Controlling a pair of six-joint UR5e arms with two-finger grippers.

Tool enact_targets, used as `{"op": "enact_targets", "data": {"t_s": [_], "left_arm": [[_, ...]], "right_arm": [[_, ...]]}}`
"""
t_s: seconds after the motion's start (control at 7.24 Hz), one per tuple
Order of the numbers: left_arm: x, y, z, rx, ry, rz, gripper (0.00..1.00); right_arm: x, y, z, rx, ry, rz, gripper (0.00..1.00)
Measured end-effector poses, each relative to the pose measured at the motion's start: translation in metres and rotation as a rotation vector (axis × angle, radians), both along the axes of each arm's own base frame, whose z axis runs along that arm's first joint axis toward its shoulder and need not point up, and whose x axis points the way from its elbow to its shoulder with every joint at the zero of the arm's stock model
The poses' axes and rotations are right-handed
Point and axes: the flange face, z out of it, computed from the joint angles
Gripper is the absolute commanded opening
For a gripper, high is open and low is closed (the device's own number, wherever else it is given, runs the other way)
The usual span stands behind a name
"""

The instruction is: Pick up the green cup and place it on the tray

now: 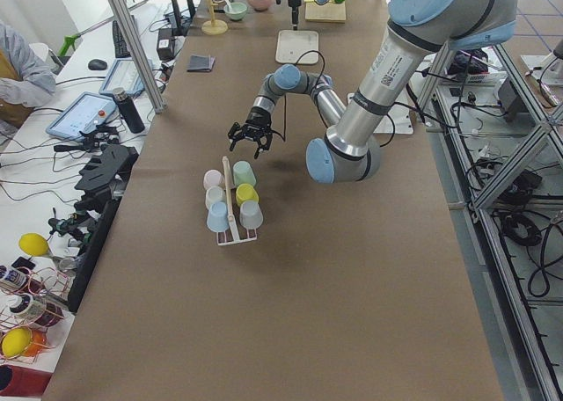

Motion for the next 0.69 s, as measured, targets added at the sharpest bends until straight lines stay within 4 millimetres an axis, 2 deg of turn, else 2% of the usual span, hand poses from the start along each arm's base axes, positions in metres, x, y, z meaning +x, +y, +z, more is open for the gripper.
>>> {"op": "enact_targets", "data": {"t_s": [0.41, 0.55, 0.69], "left_arm": [[0.020, 0.011, 0.020, 0.027, -0.083, 0.055, 0.97], [0.023, 0.011, 0.029, 0.045, -0.119, 0.071, 0.97], [0.025, 0.011, 0.040, 0.058, -0.154, 0.082, 0.97]], "right_arm": [[-0.004, 0.004, 0.011, -0.013, 0.013, -0.011, 0.98], [-0.006, 0.005, 0.014, -0.017, 0.018, -0.016, 0.93], [-0.008, 0.006, 0.015, -0.019, 0.021, -0.020, 0.81]]}}
